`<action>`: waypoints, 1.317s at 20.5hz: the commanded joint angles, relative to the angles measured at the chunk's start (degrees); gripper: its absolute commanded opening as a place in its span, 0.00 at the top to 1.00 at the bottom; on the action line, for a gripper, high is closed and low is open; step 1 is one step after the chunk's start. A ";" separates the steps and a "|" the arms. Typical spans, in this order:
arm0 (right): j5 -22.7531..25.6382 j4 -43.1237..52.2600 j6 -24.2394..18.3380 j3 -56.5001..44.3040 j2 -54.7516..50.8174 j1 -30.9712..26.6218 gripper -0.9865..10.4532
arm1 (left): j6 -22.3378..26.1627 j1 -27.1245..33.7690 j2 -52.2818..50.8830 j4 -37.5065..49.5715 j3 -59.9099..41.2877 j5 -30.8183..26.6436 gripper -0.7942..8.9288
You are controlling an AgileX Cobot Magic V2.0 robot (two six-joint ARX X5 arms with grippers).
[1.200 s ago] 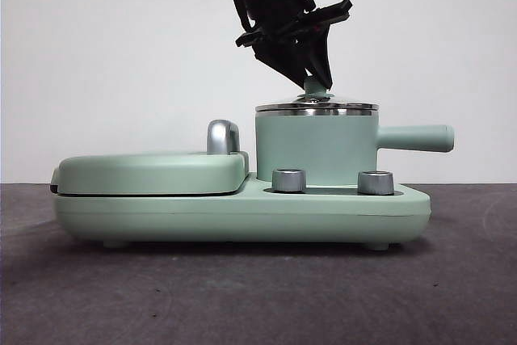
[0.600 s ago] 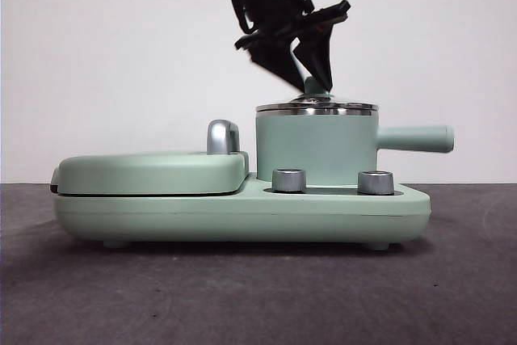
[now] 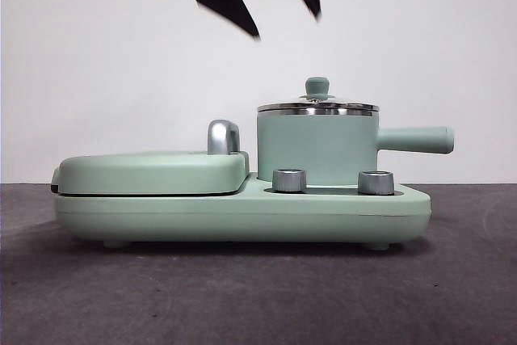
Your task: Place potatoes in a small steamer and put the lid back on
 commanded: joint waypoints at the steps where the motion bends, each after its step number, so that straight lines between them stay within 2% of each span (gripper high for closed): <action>1: 0.17 0.66 0.55 0.50 0.15 0.39 0.55 | -3.02 -0.33 -2.91 -5.33 1.60 0.57 0.31; 4: -0.37 0.68 0.02 0.50 0.15 0.39 0.55 | -2.97 -0.87 -8.35 -13.11 1.51 0.66 0.31; 7: -3.28 1.07 -2.91 0.50 0.24 0.39 0.55 | -2.97 -1.03 -13.64 -17.66 0.20 0.66 0.31; 12: -7.13 3.39 -5.79 0.50 0.24 0.39 0.55 | -3.74 -1.03 -23.78 -16.59 -10.01 0.68 0.31; 17: -12.00 6.73 -6.45 0.50 0.26 0.39 0.55 | -4.24 -1.11 -36.61 -12.70 -26.14 0.72 0.31; 22: -13.42 7.48 -7.63 0.50 0.26 0.39 0.55 | -4.22 -1.73 -49.77 -9.38 -39.32 0.72 0.32; 27: -13.38 7.72 -8.66 0.50 0.24 0.39 0.55 | -5.64 -1.73 -60.08 -8.07 -47.84 0.72 0.32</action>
